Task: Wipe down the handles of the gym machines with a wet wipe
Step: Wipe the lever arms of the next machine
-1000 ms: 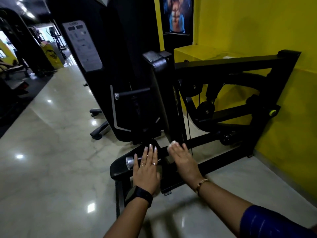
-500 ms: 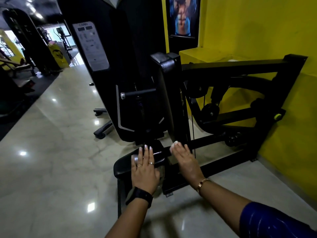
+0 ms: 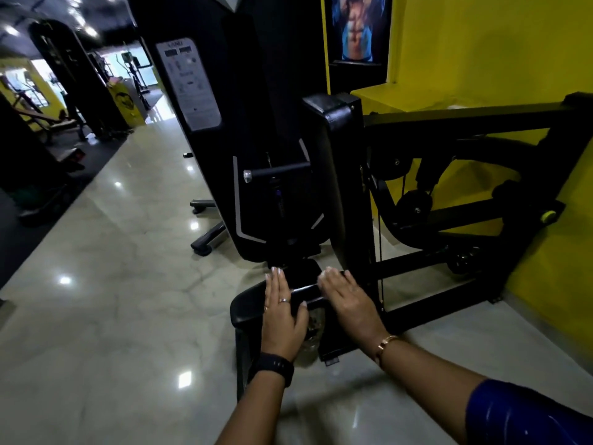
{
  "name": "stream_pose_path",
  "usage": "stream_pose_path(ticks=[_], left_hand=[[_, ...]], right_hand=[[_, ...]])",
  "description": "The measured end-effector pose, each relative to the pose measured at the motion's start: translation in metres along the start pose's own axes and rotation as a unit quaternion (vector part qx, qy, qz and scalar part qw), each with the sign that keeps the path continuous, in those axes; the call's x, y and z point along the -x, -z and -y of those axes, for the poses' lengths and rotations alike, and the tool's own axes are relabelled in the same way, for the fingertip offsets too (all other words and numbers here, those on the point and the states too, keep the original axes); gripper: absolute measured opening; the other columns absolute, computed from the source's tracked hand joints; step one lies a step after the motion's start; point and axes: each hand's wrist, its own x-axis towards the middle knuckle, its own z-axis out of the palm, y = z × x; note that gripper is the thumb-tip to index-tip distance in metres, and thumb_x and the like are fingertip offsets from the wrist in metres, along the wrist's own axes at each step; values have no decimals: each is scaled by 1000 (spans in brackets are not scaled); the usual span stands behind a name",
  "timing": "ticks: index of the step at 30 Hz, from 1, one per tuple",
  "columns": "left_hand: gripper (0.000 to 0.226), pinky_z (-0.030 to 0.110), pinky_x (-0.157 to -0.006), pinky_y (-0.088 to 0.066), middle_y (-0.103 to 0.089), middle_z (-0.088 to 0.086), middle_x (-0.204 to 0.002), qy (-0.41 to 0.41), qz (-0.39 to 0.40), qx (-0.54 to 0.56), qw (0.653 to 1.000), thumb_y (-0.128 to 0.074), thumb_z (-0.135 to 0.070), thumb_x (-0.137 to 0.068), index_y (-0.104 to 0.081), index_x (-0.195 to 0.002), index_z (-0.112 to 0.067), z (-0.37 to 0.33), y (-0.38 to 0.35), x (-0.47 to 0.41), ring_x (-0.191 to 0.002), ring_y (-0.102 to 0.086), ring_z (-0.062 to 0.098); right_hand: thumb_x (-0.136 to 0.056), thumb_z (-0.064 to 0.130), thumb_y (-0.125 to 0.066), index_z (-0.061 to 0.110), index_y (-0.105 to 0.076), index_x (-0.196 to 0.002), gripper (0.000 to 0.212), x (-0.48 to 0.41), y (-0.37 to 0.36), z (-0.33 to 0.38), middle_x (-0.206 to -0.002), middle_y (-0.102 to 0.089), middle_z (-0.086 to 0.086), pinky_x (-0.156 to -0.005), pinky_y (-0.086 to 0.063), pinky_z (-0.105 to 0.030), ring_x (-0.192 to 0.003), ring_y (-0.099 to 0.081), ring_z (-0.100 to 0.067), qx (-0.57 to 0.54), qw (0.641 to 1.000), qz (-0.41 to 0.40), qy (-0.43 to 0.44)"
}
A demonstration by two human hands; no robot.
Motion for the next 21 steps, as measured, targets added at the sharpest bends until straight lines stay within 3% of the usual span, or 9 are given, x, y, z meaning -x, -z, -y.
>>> stream_pose_path(ticks=[2, 4, 6, 8, 11, 14, 17, 19, 21], left_hand=[[73, 2, -107, 7, 7, -12, -157, 30, -20, 80, 996, -48, -17, -100, 5, -149, -19, -1, 0, 0, -145, 14, 0], [65, -2, -106, 0, 0, -10, -157, 74, -31, 180, 980, -43, -14, -102, -3, -152, -15, -3, 1, 0, -145, 3, 1], [60, -1, -106, -11, -10, -11, -157, 113, -66, 285, 950, -37, -24, -100, -12, -153, -14, -3, 7, 1, -144, -10, 0], [57, 8, -112, -17, -17, -8, -157, 163, -99, 376, 907, -34, -24, -100, -17, -153, -14, -3, 10, 1, -144, -19, 4], [46, 28, -118, -24, -28, 5, -157, 267, -125, 507, 810, -23, -17, -107, -22, -152, -11, 0, 10, -2, -143, -30, 17], [46, 30, -115, -27, -39, 8, -152, 304, -112, 521, 790, -23, -21, -106, -28, -151, -13, 4, 6, -6, -140, -36, 19], [48, 32, -115, -29, -46, 7, -147, 317, -93, 547, 769, -22, -27, -106, -36, -149, -12, 9, 5, -6, -136, -42, 18], [50, 34, -116, -27, -49, 6, -144, 327, -91, 561, 755, -20, -30, -105, -38, -148, -12, 9, 8, -7, -136, -42, 19], [52, 39, -118, -26, -51, 10, -143, 337, -93, 590, 728, -20, -34, -104, -40, -146, -11, 13, 9, -10, -136, -43, 23]], right_hand=[[-78, -6, -42, -1, -61, -124, 51, -5, -4, 24, -128, -60, -20, -117, -13, -37, -121, -58, -30, -14, 1000, -4, 28], [-72, -11, -62, 0, -60, -126, 55, -9, -2, 37, -128, -60, -20, -116, -23, -37, -121, -57, -29, -63, 998, -12, 20], [-61, -17, -73, 0, -57, -130, 73, -20, 8, 41, -130, -60, -18, -111, -32, -40, -123, -56, -27, -93, 995, -15, -22], [-67, -20, -68, 1, -53, -134, 72, -39, 17, 41, -133, -58, -17, -110, -32, -45, -126, -54, -27, -144, 987, -25, -62], [-81, -12, -58, 3, -56, -131, 52, -61, 13, 53, -131, -60, -15, -110, -36, -46, -122, -56, -29, -216, 973, 12, -79], [-84, -4, -55, 4, -56, -131, 49, -47, 0, 65, -133, -58, -15, -108, -40, -48, -124, -55, -29, -201, 977, 68, 13], [-86, 3, -49, 6, -43, -142, 57, -12, -14, 58, -147, -44, -14, -116, -27, -42, -138, -38, -26, -129, 982, 62, 123], [-85, 5, -39, 7, -39, -144, 59, -6, -14, 51, -150, -38, -13, -118, -21, -40, -141, -32, -25, -116, 981, 56, 144], [-84, 6, -36, 5, -45, -141, 57, -15, -11, 49, -146, -45, -14, -116, -27, -42, -137, -40, -26, -95, 982, 57, 152]])
